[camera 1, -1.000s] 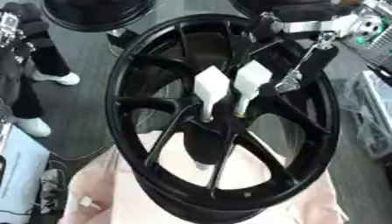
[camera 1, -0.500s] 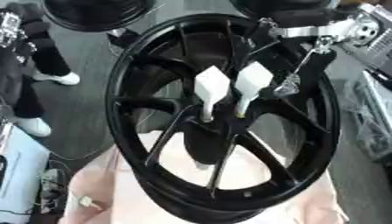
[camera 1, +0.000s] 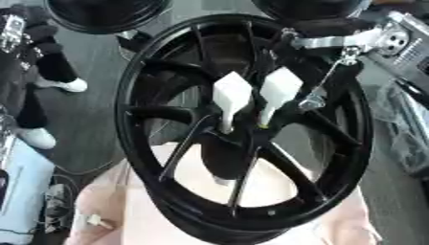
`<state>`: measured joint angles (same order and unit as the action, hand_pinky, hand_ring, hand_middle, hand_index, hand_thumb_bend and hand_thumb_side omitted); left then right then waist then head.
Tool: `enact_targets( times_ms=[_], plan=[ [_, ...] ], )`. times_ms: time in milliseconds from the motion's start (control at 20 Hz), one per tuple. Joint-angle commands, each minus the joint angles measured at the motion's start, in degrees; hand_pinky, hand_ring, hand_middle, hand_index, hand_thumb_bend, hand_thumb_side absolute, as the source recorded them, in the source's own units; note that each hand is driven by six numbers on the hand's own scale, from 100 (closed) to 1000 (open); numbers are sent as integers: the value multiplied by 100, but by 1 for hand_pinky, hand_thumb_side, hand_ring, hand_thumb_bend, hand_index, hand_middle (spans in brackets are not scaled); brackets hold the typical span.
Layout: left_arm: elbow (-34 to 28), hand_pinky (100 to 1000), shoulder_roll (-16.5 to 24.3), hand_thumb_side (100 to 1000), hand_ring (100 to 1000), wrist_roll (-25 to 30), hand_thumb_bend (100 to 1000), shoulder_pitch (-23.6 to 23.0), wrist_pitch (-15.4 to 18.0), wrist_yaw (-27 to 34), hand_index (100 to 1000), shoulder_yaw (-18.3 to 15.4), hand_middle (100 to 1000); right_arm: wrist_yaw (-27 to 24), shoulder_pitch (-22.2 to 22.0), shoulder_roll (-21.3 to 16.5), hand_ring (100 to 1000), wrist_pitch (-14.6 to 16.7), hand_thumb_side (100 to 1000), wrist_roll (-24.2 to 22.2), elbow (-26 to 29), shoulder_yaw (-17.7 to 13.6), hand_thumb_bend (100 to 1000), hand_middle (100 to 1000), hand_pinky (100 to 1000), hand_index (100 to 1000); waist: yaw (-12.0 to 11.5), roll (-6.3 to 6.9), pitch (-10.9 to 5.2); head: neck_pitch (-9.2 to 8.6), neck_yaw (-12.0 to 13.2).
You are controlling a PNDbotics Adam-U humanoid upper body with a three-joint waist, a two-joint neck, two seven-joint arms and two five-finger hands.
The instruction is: Pull the pin out of the wheel hub.
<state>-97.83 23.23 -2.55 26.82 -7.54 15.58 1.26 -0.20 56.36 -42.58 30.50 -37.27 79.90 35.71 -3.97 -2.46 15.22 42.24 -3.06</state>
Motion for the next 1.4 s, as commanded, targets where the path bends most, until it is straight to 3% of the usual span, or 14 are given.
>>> enact_targets(
  times_ms=[50,500,1400],
  plan=[
    [-75,738,146,662,798,32,100,107,10,18,772,-10,766,14,63,-100,602,1402,100,-1470,-16,-92,396,500,824,681,11,23,-84,-1,7],
    [-67,739,154,662,800,43,100,98,4,12,771,-4,767,-363,113,-156,506,1045,100,-1470,169,-168,344,363,783,541,21,19,-94,10,-26],
    [-65,741,153,663,804,68,100,72,1,18,771,0,772,-1033,456,-542,466,700,100,-1470,609,-705,320,338,751,514,24,-7,-125,26,-46]
  ],
)
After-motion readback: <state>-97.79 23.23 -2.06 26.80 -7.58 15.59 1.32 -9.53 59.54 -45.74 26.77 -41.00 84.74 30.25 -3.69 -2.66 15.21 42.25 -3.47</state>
